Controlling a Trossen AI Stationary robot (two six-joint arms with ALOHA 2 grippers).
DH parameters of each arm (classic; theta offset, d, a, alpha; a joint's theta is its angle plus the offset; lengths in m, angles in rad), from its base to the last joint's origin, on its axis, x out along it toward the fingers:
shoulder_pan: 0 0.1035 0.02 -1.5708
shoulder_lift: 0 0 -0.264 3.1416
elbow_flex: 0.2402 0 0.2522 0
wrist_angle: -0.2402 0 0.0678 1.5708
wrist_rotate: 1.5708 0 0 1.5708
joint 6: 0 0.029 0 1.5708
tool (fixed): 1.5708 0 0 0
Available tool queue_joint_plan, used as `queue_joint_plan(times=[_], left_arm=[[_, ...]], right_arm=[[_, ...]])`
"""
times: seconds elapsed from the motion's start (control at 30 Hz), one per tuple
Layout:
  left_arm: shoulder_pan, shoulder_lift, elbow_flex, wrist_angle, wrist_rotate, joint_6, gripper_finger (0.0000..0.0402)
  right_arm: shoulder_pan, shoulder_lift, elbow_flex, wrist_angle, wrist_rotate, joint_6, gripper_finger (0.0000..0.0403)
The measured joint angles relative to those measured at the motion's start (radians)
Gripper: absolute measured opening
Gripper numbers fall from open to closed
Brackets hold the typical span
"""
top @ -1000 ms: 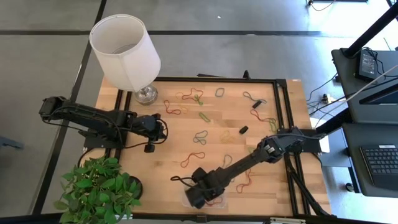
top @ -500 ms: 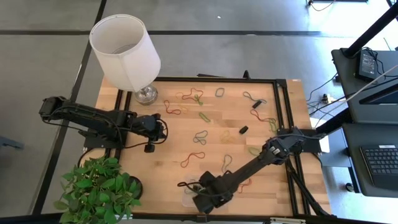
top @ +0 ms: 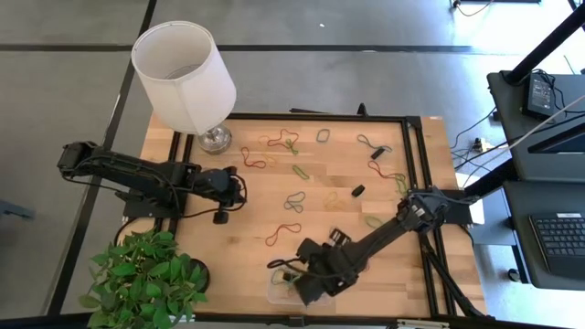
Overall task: Pick and place rubber bands into bin
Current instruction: Put the green rubber band into the transparent bin
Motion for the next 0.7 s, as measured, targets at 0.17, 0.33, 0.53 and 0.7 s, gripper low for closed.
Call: queue_joint_plan(times=[0.17,0.33,0.53,0.7], left_arm=[[0.0,0.0,0.0,0.024,0.0,-0.017,0.0002],[0.0,0.0,0.0,0.06,0.0,-0.017,0.0003],[0.0,0.0,0.0,0.112,-0.007,-0.017,0.0003],[0.0,0.0,0.0,0.138,-0.033,-0.017,0.0003]], right_arm=[[-0.029,-0.067,-0.13,0.0,0.085,-0.086,0.0051],[-0.047,-0.219,-0.4,0.067,0.114,-0.117,0.0009],[-0.058,-0.53,-0.865,0.427,0.114,-0.166,0.001],[-0.09,-0.817,-1.228,0.731,0.078,-0.218,0.0003]])
